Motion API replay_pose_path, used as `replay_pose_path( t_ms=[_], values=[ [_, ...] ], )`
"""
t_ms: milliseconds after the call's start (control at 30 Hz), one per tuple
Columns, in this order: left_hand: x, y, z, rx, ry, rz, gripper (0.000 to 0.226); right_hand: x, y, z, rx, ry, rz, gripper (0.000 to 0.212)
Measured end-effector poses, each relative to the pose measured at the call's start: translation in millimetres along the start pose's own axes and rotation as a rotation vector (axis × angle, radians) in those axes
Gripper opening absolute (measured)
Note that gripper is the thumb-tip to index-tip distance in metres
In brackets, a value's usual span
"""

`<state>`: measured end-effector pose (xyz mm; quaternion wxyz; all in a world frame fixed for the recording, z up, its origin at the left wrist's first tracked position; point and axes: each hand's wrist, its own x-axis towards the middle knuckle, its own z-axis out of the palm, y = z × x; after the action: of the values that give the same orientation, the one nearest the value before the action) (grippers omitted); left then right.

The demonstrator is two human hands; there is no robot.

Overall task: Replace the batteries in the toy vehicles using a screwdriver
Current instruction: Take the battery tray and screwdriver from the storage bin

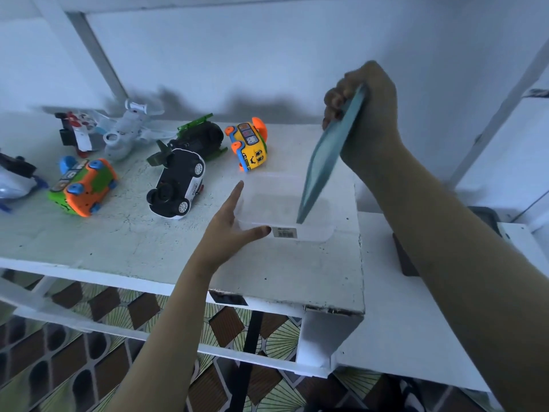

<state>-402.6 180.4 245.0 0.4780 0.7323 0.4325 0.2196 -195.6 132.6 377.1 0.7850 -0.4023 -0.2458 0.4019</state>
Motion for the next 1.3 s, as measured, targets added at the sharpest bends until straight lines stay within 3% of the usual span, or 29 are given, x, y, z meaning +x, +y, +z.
replay_pose_path(
  t_ms=[133, 267, 333, 367, 433, 500, 567, 633, 767, 833, 933, 1000, 1100, 1300],
  values=[
    [-7, 16, 5, 0.098, 0.034, -0.051, 0.087, 0, 7, -23, 0.155, 0.040, 0.074, 0.023],
    [-8, 29, 16, 0.250, 0.368, 0.192, 0.043, 1, 17, -43, 0.303, -0.016, 0.141, 0.013],
    [-9, 40, 18, 0.227, 0.481, 0.196, 0.018, 2, 21, -50, 0.390, -0.036, 0.166, 0.014],
    [-9, 45, 18, 0.214, 0.473, 0.121, 0.021, 2, 23, -53, 0.436, -0.042, 0.175, 0.014],
    [-8, 54, 17, 0.134, 0.307, -0.078, 0.031, 0, 26, -57, 0.514, -0.041, 0.189, 0.013],
    [-9, 60, 16, -0.101, 0.137, -0.193, 0.029, -4, 28, -57, 0.538, -0.018, 0.211, 0.012],
    [-8, 60, 13, -0.266, 0.115, -0.236, 0.020, -8, 28, -54, 0.472, 0.044, 0.239, 0.016],
    [-7, 53, 9, -0.368, 0.199, -0.245, 0.014, -8, 29, -54, 0.262, 0.100, 0.251, 0.026],
    [-6, 38, -4, -0.391, 0.333, -0.184, 0.014, -12, 35, -70, -0.593, -0.002, 0.300, 0.010],
    [-8, 34, -6, -0.290, 0.350, -0.107, 0.014, -16, 38, -83, -0.757, -0.059, 0.337, 0.003],
    [-10, 25, -8, -0.217, 0.337, 0.020, 0.019, -17, 38, -98, -0.614, -0.012, 0.355, 0.011],
    [-12, 13, -12, -0.155, 0.220, 0.064, 0.013, -16, 37, -107, -0.531, 0.046, 0.364, 0.016],
    [-9, -3, -15, 0.207, 0.065, 0.074, 0.039, -15, 36, -118, -0.425, 0.095, 0.384, 0.019],
    [18, -3, 1, 0.101, 0.245, 0.040, 0.026, -17, 41, -123, -0.380, 0.031, 0.418, 0.013]
  ],
)
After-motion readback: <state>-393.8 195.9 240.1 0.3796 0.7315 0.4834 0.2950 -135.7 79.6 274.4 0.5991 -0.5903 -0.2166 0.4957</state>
